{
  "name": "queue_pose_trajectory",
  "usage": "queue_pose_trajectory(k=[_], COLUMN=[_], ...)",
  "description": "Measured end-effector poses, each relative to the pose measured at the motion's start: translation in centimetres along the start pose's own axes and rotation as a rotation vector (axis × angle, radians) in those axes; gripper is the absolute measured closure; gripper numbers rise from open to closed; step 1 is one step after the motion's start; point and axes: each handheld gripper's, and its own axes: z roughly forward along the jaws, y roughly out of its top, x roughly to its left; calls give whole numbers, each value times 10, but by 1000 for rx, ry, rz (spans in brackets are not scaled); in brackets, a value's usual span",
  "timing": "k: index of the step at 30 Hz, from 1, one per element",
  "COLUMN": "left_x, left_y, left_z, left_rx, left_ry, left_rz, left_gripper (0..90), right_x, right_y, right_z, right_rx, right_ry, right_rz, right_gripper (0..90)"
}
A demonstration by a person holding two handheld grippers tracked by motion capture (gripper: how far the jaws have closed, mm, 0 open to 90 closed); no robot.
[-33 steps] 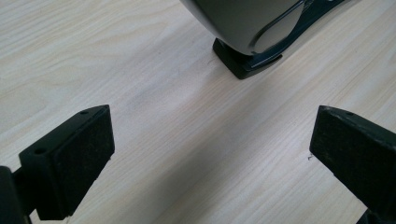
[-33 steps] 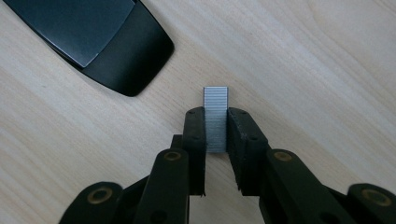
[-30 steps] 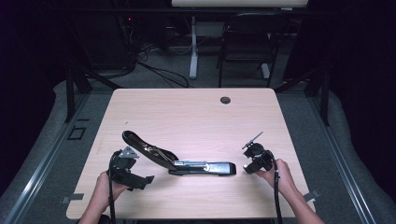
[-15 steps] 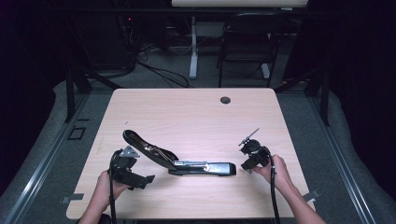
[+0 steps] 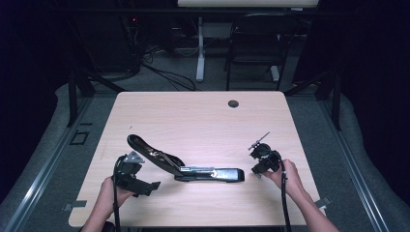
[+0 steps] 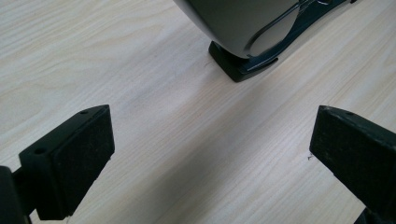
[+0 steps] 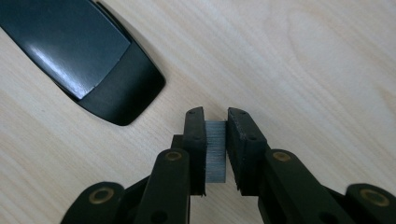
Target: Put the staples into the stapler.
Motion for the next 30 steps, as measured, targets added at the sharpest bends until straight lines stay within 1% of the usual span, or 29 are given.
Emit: queue_pose_trajectory(k=[1, 2, 4, 5, 8, 9, 10, 11, 12, 13, 15, 17, 18, 19, 21, 22, 23, 24, 25, 26, 28, 29, 30], left_x=[0, 0, 0, 0, 0, 0, 0, 1, 2, 2, 3, 3, 3, 3, 4, 4, 5, 4, 4, 4, 2, 2, 2], left_y=[0, 0, 0, 0, 0, 0, 0, 1, 1, 1, 1, 2, 2, 2, 3, 4, 5, 6, 8, 10, 13, 15, 17], left_z=[0, 0, 0, 0, 0, 0, -1, -1, -2, -3, -5, -8, -10, -12, -18, -20, -24, -28, -31, -35, -42, -46, -48], left_rx=[0, 0, 0, 3, 0, -2, -6, -17, -29, -36, -56, -83, -100, -120, -154, -179, -203, -236, -257, -290, -360, -388, -421], left_ry=[-1, -1, -2, -6, -10, -13, -14, -21, -25, -27, -12, -18, -4, 1, 9, 14, 25, 34, 40, 48, 84, 98, 107], left_rz=[-1, -1, -2, -3, -11, -20, -23, -37, -45, -54, -55, -64, -63, -68, -89, -102, -112, -126, -133, -143, -162, -166, -176], left_gripper=[0, 0, 0, 0, 0, 0, 0, 0, 0, 0, 0, 0, 0, 0, 0, 1, 2, 13, 25, 45, 104, 139, 149], right_x=[0, -1, -2, -2, -2, 1, -1, -1, 0, 0, 0, 0, 1, 0, 0, 0, 1, 0, 0, 0, 0, 0, 0], right_y=[0, 0, 0, 0, 0, -2, 0, 1, 1, 1, 1, 2, 1, 2, 2, 2, 2, 2, 2, 3, 3, 4, 4], right_z=[-2, -4, -6, -6, -7, -2, -6, -7, -7, -7, -8, -9, -8, -9, -9, -10, -10, -11, -11, -11, -12, -12, -12], right_rx=[-12, -15, -21, -24, -29, -97, -54, -40, -50, -49, -52, -49, -62, -53, -60, -55, -68, -58, -69, -70, -61, -61, -62], right_ry=[4, 5, 10, 5, 11, 21, 15, 13, 11, 8, 8, 3, 7, 4, 5, 1, 2, 3, 1, 1, -5, -5, -6], right_rz=[-1, -16, -26, -36, -42, 6, -32, -51, -44, -48, -57, -57, -47, -56, -55, -54, -44, -53, -53, -52, -52, -53, -53], right_gripper=[782, 782, 782, 782, 781, 781, 781, 781, 781, 781, 781, 781, 781, 780, 780, 780, 780, 780, 780, 780, 780, 780, 780])
